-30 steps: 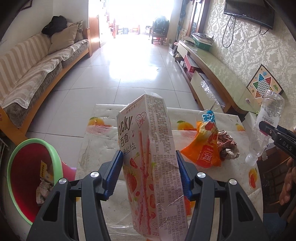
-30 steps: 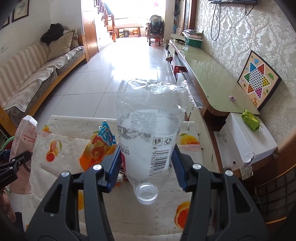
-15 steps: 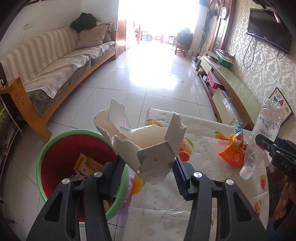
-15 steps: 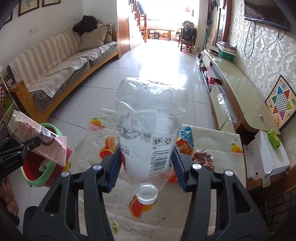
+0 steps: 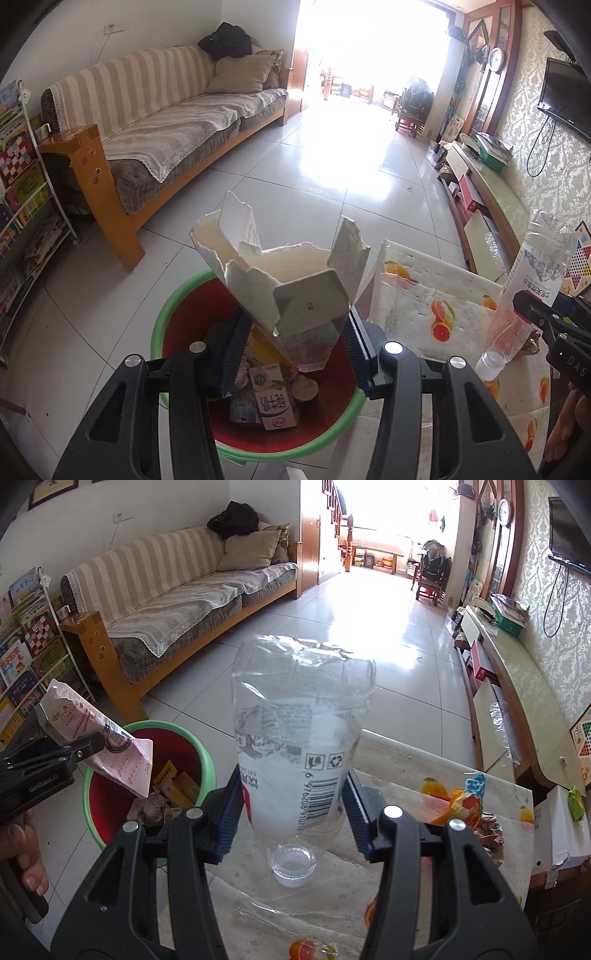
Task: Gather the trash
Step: 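Carry the Pocky box over the red bucket and open the left tool, then move the plastic bottle over the red bucket and open the right tool, then return both tools to the table and grasp the orange snack bag with the left tool, then grasp the crumpled paper wad with the right tool while the left tool holds the orange bag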
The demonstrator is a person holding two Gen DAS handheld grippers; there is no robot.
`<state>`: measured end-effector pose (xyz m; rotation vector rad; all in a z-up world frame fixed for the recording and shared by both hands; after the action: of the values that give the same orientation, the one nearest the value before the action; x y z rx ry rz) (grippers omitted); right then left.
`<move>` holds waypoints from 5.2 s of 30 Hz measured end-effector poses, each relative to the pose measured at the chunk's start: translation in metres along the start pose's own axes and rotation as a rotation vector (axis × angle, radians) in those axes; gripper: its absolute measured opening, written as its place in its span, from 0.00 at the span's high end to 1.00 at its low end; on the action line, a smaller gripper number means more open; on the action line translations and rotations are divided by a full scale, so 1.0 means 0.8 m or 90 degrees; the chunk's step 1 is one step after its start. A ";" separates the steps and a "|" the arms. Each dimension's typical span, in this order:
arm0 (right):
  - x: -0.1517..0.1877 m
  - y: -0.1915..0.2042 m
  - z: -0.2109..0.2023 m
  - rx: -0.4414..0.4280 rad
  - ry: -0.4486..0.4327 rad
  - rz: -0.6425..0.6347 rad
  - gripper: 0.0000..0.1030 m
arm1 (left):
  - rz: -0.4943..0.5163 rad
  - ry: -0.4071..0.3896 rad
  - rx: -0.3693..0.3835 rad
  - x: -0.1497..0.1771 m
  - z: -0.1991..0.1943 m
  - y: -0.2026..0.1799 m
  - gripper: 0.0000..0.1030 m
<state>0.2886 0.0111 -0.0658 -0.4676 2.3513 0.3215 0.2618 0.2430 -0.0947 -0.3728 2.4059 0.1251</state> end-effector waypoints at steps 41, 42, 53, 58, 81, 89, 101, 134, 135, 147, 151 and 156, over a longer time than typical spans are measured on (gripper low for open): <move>-0.023 0.214 0.067 -0.103 0.013 -0.139 0.04 | -0.106 0.017 -0.103 0.039 -0.001 0.176 0.07; -0.024 0.210 0.065 -0.101 0.012 -0.136 0.04 | -0.104 0.016 -0.101 0.039 -0.001 0.172 0.07; -0.014 0.124 0.035 -0.052 0.000 -0.080 0.04 | -0.036 0.015 -0.020 0.033 0.001 0.073 0.07; 0.000 0.054 0.013 -0.018 -0.005 -0.037 0.04 | 0.025 0.017 0.033 0.033 0.003 -0.013 0.07; 0.119 -0.315 -0.090 0.183 -0.023 0.214 0.04 | 0.263 0.069 0.213 0.074 0.026 -0.392 0.07; 0.160 -0.378 -0.090 0.198 -0.011 0.258 0.04 | 0.297 0.094 0.223 0.082 0.061 -0.468 0.07; 0.190 -0.423 -0.073 0.188 -0.004 0.299 0.04 | 0.329 0.139 0.209 0.098 0.120 -0.529 0.08; 0.166 -0.378 -0.015 0.125 0.016 0.273 0.04 | 0.331 0.102 0.162 0.079 0.118 -0.450 0.51; 0.162 -0.374 -0.009 0.124 0.020 0.269 0.04 | 0.328 0.100 0.160 0.077 0.117 -0.443 0.51; 0.155 -0.354 0.064 0.137 0.071 0.245 0.04 | 0.275 0.086 0.143 0.050 0.110 -0.365 0.51; 0.160 -0.353 0.072 0.149 0.089 0.241 0.07 | 0.261 0.092 0.142 0.052 0.115 -0.351 0.51; 0.170 -0.355 0.074 0.163 0.111 0.240 0.35 | 0.251 0.093 0.150 0.056 0.113 -0.347 0.51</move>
<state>0.3493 -0.2575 -0.2303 0.0758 2.6016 0.1510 0.3690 -0.0149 -0.1901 0.2111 2.5759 -0.0127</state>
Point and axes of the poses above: each gripper's, at about its wrist camera, not at the fingertips, and z roughly the way its jaws point, y to its left, x to its underside, the point moved 3 cm from there along z, roughly the way its jaws point, and after that the axes turned 7 degrees about -x, right-handed, at the moved point
